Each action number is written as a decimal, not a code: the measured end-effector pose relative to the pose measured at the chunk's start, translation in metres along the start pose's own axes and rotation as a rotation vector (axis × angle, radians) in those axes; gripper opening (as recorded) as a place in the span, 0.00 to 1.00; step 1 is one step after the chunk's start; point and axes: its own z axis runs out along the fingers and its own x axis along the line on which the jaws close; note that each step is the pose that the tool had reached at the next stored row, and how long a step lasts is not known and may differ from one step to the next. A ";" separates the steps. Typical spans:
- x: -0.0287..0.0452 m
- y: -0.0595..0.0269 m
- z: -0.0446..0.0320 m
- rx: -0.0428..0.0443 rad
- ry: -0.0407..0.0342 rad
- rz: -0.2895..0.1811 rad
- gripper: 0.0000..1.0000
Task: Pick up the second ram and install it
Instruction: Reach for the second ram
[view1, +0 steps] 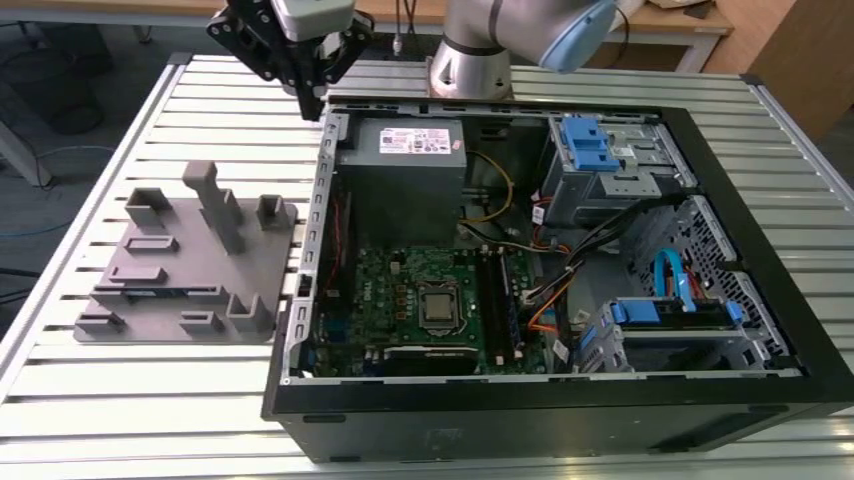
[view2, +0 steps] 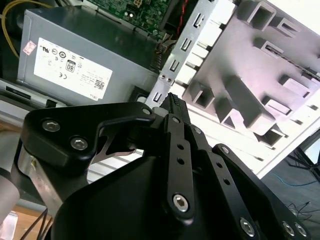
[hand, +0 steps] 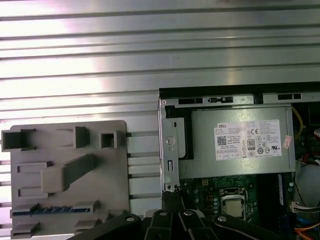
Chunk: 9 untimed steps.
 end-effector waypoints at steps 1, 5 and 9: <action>0.0023 -0.0002 0.0000 0.0000 -0.0001 0.000 0.11; 0.0138 -0.0010 -0.0004 0.0000 -0.0002 0.000 0.11; 0.0273 -0.0020 -0.0008 -0.0001 -0.0005 0.000 0.11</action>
